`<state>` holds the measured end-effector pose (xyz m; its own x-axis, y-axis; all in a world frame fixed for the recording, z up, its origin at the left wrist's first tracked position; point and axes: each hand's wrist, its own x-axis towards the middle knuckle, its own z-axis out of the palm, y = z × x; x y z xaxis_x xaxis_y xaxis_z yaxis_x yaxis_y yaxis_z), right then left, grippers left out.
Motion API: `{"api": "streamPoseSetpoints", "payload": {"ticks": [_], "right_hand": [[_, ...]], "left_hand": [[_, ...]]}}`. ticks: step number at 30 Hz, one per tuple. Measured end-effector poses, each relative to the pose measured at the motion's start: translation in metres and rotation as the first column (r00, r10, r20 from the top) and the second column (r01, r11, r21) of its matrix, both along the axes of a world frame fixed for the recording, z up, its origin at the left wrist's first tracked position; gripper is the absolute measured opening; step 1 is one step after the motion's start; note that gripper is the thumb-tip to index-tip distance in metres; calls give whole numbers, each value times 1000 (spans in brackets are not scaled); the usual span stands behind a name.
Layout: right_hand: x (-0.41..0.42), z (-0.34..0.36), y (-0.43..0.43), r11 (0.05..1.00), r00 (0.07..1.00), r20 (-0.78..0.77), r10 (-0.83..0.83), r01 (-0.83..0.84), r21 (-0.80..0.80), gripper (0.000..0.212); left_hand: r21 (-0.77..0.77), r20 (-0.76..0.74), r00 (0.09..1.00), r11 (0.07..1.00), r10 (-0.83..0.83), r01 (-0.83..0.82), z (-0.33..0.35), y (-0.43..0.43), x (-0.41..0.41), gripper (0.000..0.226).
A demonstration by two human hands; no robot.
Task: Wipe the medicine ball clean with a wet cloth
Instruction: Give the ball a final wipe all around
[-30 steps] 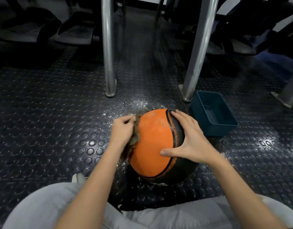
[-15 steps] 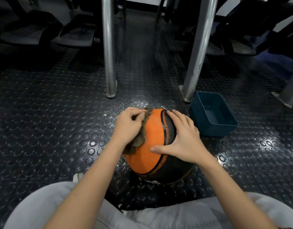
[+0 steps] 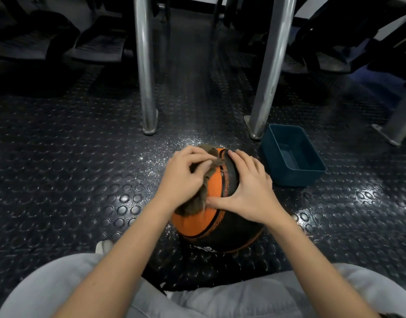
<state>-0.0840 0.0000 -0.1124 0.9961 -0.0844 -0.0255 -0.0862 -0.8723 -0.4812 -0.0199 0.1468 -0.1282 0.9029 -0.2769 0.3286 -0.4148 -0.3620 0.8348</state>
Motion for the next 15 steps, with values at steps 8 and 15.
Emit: {"api": "streamPoseSetpoints", "payload": {"ticks": [8,15], "right_hand": [[0,-3,-3,999,999,24,-39,39,-1,128],[2,1,2,1000,1000,2,-26,26,-6,120]], "left_hand": [[-78,-202,977,993,68,-85,-2,5,11,21],[2,22,996,996,-90,90,-1,3,-2,19]]}}
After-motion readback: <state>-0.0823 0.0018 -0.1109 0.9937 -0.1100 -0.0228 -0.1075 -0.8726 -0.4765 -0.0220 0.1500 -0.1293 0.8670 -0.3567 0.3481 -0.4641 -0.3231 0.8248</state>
